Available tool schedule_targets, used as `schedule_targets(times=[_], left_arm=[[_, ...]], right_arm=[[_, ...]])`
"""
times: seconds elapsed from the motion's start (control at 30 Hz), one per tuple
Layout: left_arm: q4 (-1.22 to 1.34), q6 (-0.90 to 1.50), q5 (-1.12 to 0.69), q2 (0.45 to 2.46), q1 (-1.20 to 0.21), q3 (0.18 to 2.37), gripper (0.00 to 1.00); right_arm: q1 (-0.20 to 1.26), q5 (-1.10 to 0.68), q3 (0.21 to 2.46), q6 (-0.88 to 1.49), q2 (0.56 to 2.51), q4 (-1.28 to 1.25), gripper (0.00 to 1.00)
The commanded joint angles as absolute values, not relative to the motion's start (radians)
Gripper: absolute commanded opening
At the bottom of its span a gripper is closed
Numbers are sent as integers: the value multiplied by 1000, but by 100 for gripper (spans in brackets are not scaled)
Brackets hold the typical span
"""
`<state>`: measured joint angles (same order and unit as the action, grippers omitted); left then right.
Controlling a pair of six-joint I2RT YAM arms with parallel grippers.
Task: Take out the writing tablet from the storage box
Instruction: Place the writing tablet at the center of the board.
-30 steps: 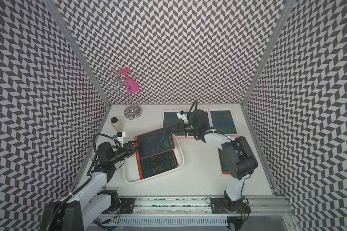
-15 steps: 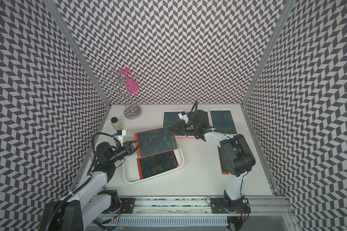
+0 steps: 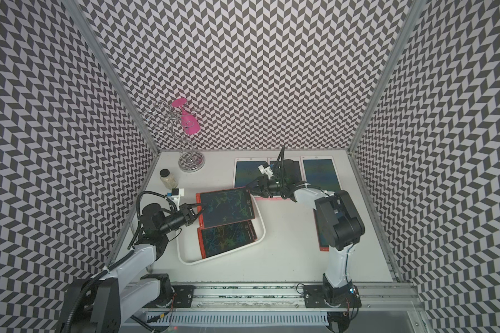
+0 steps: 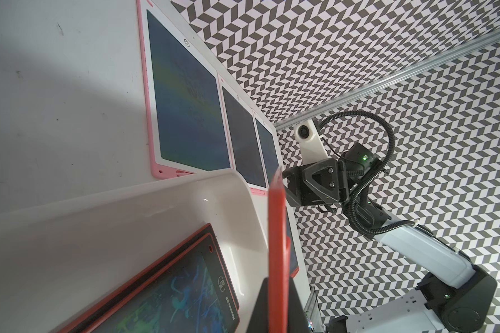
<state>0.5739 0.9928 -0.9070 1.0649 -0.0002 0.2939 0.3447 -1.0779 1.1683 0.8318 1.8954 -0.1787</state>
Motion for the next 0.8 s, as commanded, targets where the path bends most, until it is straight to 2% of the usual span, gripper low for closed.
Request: schedule_targets(times=[0.0, 0.2, 0.37, 0.6, 0.77], left_arm=[[613, 1036, -925, 1061, -3, 339, 0], [665, 1089, -927, 1064, -1, 364, 0], [780, 1202, -908, 1089, 0, 374, 0], [860, 1327, -800, 1099, -16, 366, 0], [903, 1408, -637, 1096, -104, 357, 0]], right_arm=[[307, -1054, 1180, 793, 1905, -195, 47], [275, -1019, 1175, 733, 1901, -125, 49], [271, -942, 1079, 724, 1773, -99, 50], [268, -869, 746, 924, 1516, -340, 50], [296, -862, 582, 1046, 1419, -512, 48]])
